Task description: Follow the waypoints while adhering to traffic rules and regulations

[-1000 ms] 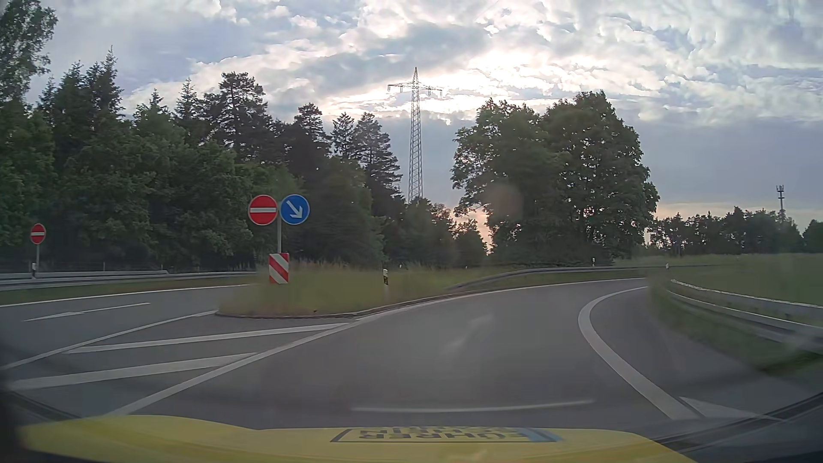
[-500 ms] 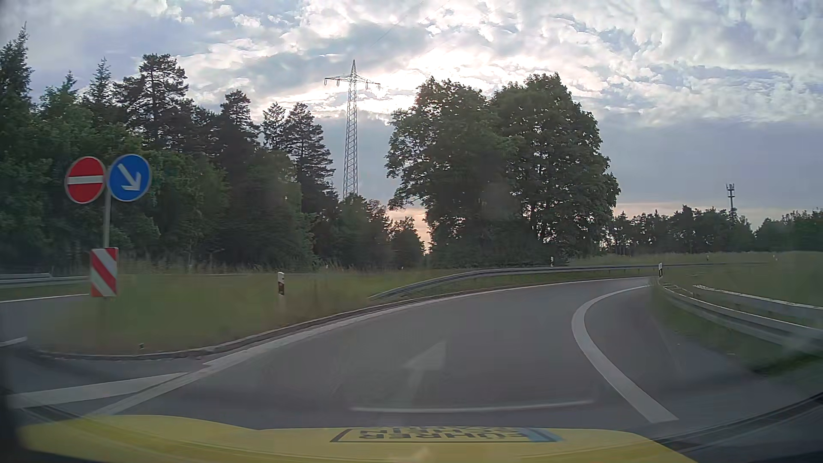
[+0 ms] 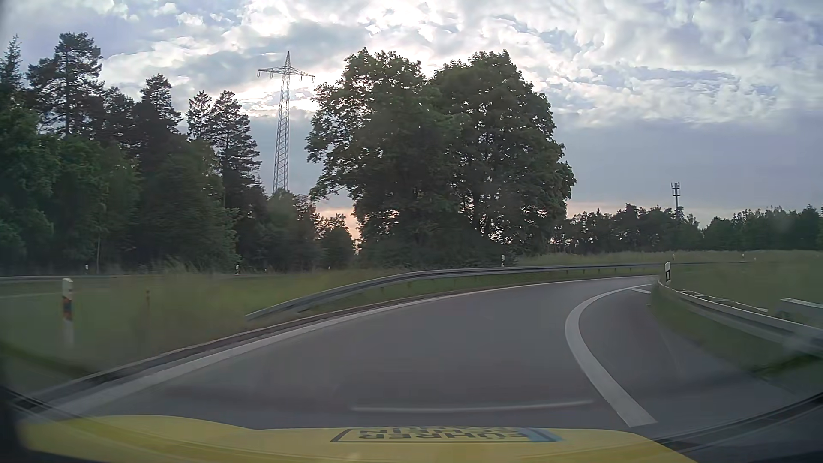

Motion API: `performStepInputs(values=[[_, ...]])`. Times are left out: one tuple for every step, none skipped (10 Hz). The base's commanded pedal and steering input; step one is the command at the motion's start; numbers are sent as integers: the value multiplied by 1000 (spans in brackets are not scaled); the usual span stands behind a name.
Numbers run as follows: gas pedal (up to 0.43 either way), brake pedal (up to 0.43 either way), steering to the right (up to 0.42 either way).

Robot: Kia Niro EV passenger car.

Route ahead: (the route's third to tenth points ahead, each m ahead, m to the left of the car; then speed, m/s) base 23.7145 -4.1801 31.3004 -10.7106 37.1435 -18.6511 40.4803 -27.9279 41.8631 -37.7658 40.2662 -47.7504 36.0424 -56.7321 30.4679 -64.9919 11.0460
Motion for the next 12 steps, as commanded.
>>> performStepInputs(values=[[110,0,112],[110,0,112],[118,0,112],[118,0,112],[118,0,112],[118,0,112],[118,0,112],[118,0,112],[118,0,112],[118,0,112],[118,0,114],[118,0,117]])
